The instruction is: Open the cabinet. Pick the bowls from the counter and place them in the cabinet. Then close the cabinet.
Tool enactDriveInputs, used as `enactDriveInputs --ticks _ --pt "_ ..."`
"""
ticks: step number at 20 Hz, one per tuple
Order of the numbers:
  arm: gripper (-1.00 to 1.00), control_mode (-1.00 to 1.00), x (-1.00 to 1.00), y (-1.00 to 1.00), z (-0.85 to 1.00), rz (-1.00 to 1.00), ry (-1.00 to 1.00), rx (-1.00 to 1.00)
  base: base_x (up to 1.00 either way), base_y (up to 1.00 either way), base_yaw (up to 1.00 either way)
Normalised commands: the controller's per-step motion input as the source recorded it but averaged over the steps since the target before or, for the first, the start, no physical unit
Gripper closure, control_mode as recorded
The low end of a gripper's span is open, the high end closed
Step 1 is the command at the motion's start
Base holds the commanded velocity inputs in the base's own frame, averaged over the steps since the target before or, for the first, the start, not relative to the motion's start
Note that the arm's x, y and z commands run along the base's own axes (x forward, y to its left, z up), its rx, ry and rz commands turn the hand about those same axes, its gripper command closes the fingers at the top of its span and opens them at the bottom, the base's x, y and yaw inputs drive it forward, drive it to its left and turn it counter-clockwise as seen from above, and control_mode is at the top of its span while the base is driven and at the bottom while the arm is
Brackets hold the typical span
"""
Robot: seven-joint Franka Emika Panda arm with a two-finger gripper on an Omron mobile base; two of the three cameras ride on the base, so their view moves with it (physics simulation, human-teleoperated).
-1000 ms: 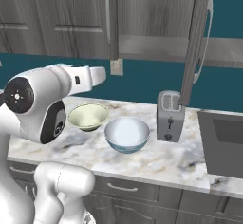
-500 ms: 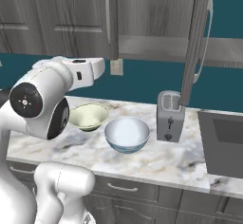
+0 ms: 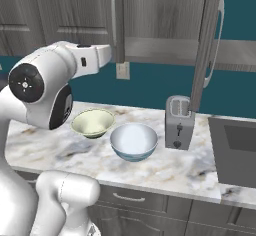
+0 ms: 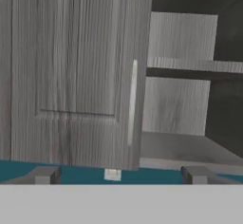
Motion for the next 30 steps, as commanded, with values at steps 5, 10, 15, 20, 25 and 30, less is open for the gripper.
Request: enactDriveInputs --ticks 5,10,15,20,25,30 --pt "-1.00 -1.00 0.25 0.00 0.00 0.00 -0.06 0.03 0.00 0.00 0.00" --pt "-1.00 -1.00 0.17 0.00 0.00 0.00 -0.15 0.03 0.00 0.00 0.00" --pt "-1.00 -1.00 0.16 0.00 0.00 0.00 -0.07 0.02 0.00 0.00 0.00" --pt "-1.00 -1.00 0.28 0.00 0.00 0.00 0.00 0.00 0.00 0.00 0.00" --pt "-1.00 -1.00 0.39 0.00 -0.02 0.00 0.00 0.00 0.00 0.00 0.00" --pt "-1.00 -1.00 0.40 0.00 -0.14 0.00 0.00 0.00 0.00 0.00 0.00"
